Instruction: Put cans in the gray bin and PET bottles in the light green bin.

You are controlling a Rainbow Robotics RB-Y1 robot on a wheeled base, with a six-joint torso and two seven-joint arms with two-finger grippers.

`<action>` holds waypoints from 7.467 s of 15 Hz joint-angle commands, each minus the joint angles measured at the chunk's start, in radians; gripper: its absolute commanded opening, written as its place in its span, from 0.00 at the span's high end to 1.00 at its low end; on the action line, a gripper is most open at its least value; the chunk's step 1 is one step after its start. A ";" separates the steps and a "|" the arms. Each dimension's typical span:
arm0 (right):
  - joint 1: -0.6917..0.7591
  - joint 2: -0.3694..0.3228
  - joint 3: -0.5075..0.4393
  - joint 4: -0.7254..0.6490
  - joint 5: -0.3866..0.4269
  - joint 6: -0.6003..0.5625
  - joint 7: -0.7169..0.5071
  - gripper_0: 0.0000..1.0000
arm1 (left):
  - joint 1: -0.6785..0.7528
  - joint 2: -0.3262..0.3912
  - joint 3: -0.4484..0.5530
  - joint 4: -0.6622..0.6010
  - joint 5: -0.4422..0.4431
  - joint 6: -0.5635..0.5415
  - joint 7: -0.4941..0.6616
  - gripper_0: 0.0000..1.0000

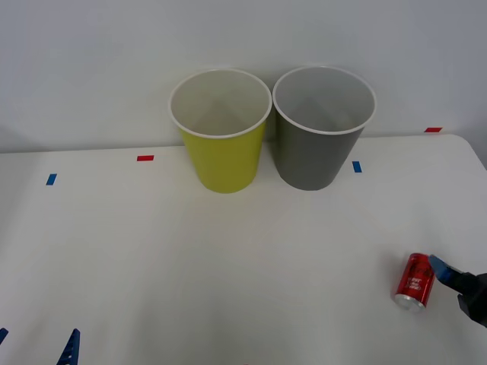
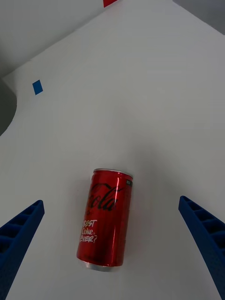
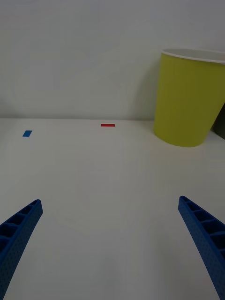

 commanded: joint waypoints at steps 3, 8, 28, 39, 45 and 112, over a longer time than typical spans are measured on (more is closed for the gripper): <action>-0.196 -0.042 -0.074 0.001 0.013 0.356 -0.038 0.00 | 0.000 0.000 0.000 0.000 0.000 0.000 0.000 0.00; -0.303 -0.094 -0.079 0.130 -0.032 0.455 -0.081 0.00 | 0.000 0.000 0.000 0.000 0.000 0.000 0.000 0.00; -0.502 -0.222 0.028 0.411 -0.173 0.520 -0.159 0.00 | 0.000 0.000 0.000 0.000 0.000 0.000 0.000 0.00; -0.561 -0.245 0.159 0.483 -0.069 0.547 -0.185 0.00 | 0.000 0.000 0.000 0.000 0.000 0.000 0.000 0.00; -0.561 -0.246 0.160 0.484 -0.064 0.547 -0.190 0.02 | 0.000 0.000 0.000 0.000 0.000 0.000 0.000 0.00; -0.897 -0.030 0.036 0.127 -0.195 0.099 0.542 1.00 | 0.000 0.000 0.000 0.000 0.000 0.000 0.000 0.00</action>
